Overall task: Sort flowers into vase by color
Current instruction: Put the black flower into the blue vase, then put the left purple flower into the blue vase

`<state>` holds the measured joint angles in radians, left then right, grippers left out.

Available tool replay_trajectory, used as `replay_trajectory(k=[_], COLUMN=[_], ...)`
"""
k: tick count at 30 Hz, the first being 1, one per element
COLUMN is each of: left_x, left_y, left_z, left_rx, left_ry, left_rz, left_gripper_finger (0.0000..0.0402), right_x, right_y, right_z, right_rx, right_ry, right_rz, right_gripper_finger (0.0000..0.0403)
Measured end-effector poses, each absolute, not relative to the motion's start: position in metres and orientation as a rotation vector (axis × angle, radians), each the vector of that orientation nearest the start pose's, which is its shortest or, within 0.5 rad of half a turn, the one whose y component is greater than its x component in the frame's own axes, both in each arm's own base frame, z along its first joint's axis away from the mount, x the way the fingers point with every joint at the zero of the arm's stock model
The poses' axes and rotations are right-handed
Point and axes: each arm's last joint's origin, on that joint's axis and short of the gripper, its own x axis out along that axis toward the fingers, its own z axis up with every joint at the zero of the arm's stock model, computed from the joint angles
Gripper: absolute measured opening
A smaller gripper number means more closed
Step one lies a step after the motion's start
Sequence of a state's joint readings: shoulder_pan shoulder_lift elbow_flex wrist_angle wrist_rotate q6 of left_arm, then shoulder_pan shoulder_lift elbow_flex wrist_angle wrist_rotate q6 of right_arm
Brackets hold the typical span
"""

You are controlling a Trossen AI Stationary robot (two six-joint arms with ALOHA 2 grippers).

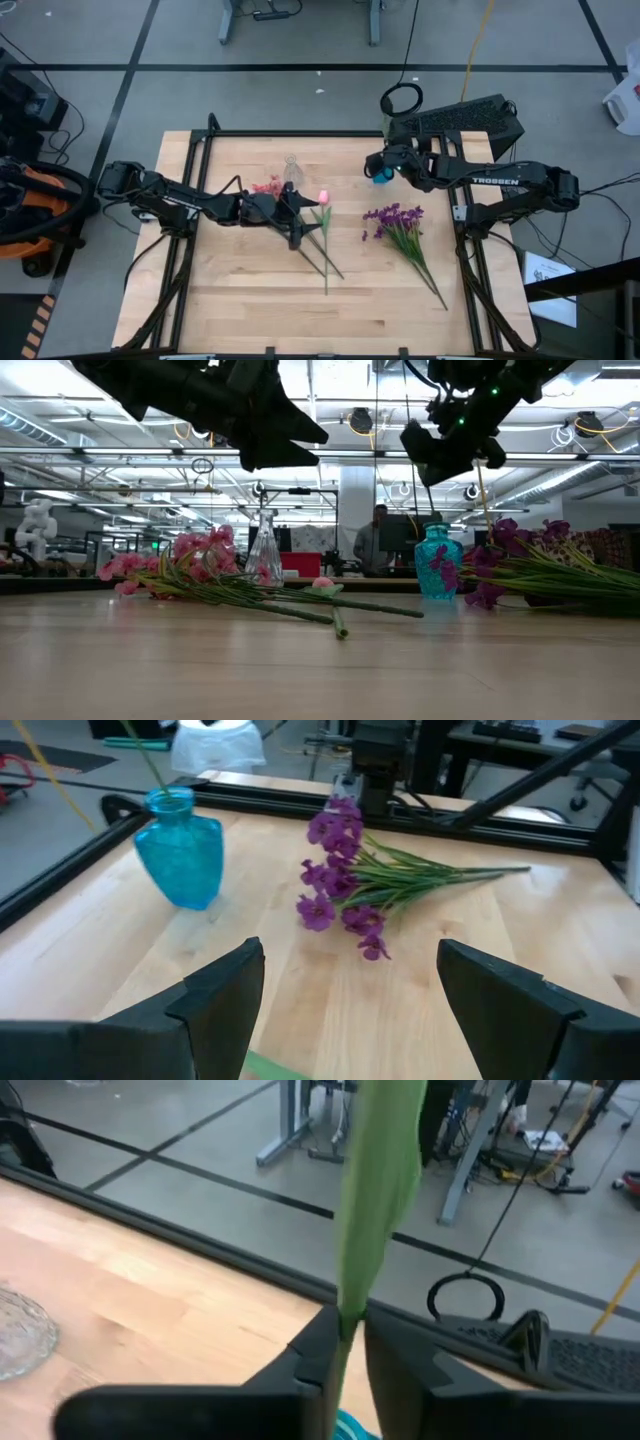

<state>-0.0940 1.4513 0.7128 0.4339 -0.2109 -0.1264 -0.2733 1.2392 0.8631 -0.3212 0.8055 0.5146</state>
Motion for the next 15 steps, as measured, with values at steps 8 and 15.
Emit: replay_trajectory(k=[8, 15], left_x=[0.301, 0.300], left_y=[-0.022, -0.022], left_z=[0.216, 0.213], left_rx=[-0.077, -0.073], left_ry=[0.301, 0.330], left_rz=[0.138, 0.140], left_gripper_finger=[0.0302, 0.0302], right_x=[0.233, 0.221], right_y=[-0.083, -0.058], right_z=[0.259, 0.272], right_rx=[0.288, 0.316], right_ry=[0.448, 0.426], right_rz=[-1.191, -1.115], right_gripper_finger=[0.0115, 0.0158])
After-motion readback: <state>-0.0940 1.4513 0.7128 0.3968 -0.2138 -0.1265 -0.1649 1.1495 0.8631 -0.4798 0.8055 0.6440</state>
